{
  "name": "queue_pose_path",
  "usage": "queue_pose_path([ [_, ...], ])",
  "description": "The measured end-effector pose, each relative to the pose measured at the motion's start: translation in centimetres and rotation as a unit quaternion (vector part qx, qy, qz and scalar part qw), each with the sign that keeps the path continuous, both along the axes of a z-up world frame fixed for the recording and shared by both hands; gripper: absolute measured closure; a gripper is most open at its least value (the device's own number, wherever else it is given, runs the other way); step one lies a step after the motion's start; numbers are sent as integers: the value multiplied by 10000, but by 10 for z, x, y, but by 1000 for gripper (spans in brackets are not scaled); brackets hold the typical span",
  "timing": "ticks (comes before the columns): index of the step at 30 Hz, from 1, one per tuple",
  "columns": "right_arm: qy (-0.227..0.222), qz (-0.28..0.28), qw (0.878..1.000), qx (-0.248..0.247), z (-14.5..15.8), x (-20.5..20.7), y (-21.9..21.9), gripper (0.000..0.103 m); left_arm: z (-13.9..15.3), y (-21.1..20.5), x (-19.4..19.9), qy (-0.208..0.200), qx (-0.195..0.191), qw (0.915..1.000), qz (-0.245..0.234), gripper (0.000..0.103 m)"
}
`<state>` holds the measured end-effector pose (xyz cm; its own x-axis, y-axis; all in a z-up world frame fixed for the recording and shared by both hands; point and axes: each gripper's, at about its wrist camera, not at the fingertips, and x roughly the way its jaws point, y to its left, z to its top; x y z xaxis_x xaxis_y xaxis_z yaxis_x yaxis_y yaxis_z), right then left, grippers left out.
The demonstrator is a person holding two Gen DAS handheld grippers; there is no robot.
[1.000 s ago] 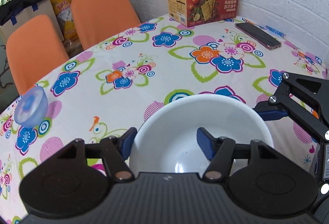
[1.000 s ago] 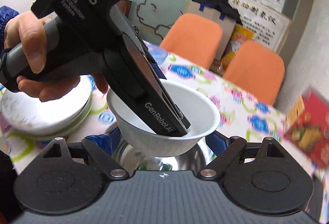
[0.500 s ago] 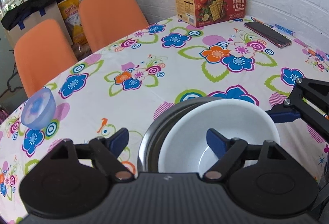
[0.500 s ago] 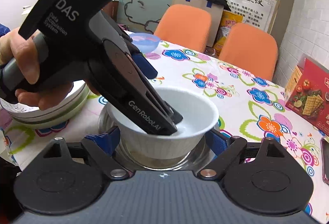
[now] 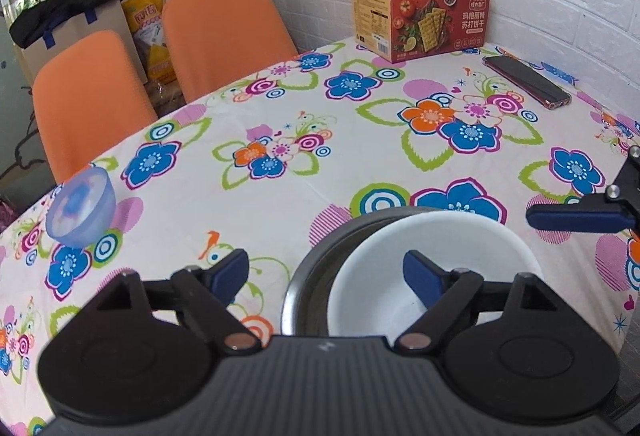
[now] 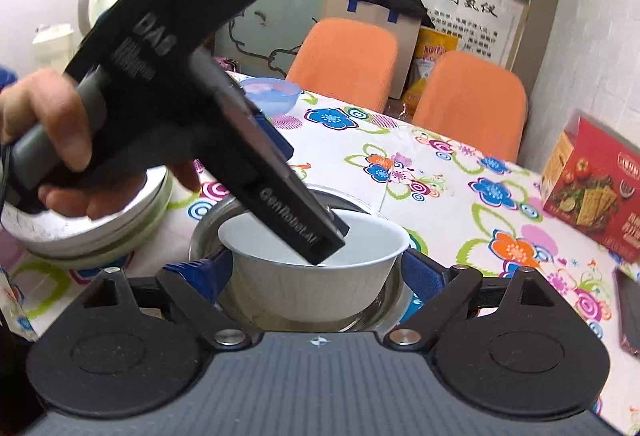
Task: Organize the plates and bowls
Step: 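Carry the white bowl with the left gripper and lower it into the steel bowl, then move the left gripper to the translucent blue bowl rim and close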
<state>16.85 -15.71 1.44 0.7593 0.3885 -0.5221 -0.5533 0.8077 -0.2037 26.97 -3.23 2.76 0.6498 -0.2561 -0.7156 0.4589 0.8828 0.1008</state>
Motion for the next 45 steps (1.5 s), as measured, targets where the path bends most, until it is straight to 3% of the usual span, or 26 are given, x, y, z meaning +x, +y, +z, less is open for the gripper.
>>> queue_pose_path([
  [3,-250,-14,9996,-148,5,-12,0,24,5,2,0,-41,-48,10000,48,17],
  [13,-344,5,9992,-183,15,-35,-3,23,13,22,-12,-64,-205,9995,214,15],
  [21,-44,14,10000,71,21,-25,0,23,14,97,-22,-126,-65,9958,901,8],
  [27,226,183,9994,194,32,12,27,23,8,172,-12,-23,17,9856,1692,8],
  [31,517,379,9973,346,38,46,57,23,6,205,-2,-193,249,9762,2144,8],
  [45,1050,931,9900,-157,43,155,156,23,-6,246,66,-29,-10,9760,2176,8],
])
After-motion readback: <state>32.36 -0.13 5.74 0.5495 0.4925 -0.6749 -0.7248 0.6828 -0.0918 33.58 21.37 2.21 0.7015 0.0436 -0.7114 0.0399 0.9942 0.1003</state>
